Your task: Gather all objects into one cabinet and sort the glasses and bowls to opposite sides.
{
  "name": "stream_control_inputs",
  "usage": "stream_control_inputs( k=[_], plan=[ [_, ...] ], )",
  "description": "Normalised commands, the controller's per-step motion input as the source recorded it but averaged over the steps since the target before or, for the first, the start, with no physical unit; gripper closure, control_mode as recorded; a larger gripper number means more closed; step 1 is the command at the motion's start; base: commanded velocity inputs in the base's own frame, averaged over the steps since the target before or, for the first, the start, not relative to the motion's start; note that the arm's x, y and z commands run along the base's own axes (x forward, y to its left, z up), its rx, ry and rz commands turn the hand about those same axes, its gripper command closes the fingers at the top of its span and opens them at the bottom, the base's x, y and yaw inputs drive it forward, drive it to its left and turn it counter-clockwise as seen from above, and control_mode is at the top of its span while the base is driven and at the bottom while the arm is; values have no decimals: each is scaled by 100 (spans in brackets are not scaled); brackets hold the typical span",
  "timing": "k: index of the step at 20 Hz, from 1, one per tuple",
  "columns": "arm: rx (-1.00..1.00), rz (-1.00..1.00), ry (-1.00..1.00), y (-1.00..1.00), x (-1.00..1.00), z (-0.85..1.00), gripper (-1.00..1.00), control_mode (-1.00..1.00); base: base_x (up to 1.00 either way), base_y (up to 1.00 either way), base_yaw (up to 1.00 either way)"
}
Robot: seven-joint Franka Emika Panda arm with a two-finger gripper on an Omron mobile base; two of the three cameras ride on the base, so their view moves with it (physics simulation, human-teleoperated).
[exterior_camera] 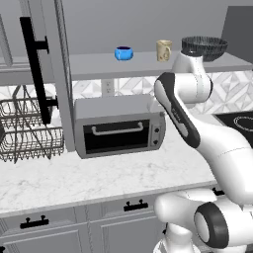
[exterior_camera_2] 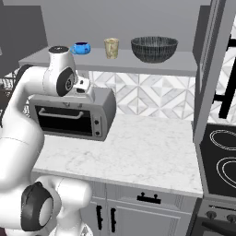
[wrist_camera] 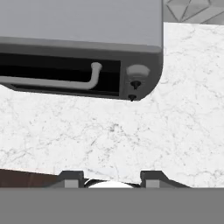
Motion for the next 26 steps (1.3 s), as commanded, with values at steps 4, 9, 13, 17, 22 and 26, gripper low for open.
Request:
stream_control_inputs(
  k=[4, 9, 13, 17, 22, 26],
  plan=[
    [0, 0, 0, 0, -3, -1, -100, -100, 0, 0, 0],
    [-1, 3, -28, -2, -61, 14, -100, -100, 0, 0, 0],
    [-8, 11, -51, 0, -81, 50, -100, -100, 0, 0, 0],
    [-2, 7, -55, 0, -100, 28, -100, -100, 0, 0, 0],
    [8, 0, -36, -4, -54, 6, -100, -100, 0, 0, 0],
    [25, 0, -47, -6, -50, 51, -100, -100, 0, 0, 0]
  ],
)
